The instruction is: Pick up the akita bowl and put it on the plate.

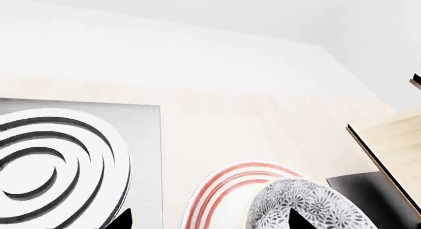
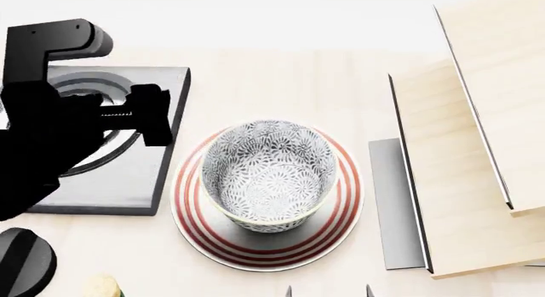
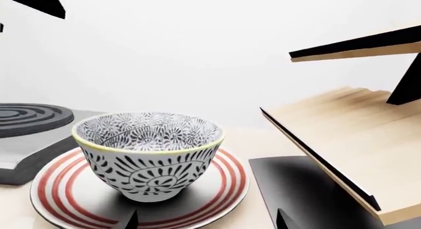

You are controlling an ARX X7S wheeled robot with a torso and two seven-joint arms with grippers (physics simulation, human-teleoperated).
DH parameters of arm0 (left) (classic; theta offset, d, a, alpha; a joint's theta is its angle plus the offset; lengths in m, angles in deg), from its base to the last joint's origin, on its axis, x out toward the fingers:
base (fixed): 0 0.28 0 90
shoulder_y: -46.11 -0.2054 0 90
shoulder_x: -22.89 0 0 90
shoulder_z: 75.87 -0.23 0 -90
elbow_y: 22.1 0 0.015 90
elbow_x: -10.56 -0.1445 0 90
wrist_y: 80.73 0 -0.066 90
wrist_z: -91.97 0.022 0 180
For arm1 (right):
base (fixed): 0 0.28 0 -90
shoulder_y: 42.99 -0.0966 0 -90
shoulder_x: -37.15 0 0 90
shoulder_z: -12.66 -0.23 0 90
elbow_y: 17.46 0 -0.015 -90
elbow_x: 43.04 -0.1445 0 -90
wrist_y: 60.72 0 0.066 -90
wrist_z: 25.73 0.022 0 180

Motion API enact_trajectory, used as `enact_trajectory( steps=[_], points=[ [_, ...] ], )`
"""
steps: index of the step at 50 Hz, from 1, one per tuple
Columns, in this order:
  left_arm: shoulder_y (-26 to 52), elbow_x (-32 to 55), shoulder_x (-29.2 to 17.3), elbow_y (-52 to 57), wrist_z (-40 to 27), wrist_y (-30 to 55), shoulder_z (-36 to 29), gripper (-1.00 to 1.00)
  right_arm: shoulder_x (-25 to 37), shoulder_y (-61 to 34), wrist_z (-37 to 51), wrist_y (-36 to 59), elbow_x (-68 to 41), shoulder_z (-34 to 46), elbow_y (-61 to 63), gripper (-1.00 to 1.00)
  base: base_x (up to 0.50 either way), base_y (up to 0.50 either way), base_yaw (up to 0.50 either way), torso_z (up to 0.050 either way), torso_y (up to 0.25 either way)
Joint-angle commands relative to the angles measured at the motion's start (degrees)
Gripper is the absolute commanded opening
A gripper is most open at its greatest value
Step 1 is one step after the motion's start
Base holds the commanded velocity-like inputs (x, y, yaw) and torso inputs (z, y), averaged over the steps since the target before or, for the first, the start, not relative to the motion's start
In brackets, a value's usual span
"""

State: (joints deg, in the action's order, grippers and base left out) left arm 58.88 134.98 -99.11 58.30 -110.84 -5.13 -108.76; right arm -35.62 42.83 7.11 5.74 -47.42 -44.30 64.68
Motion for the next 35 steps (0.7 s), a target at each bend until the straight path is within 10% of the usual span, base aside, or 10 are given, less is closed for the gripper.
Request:
enact_trajectory(
  steps=[1,35],
  points=[
    [5.9,-8.7,-11.6,17.7,-8.2,-7.4,-0.4,1.0,0.3,0.1,0.3,0.7,0.4,0.2,1.3,1.0,0.0,0.0,0.0,0.0,0.0],
    [4.3,-46.5,-37.3,45.4,-32.3,-19.3,-4.7,1.0,7.2,5.8,5.9,8.5,6.1,-3.3,25.9,1.0,0.0,0.0,0.0,0.0,0.0]
  ],
)
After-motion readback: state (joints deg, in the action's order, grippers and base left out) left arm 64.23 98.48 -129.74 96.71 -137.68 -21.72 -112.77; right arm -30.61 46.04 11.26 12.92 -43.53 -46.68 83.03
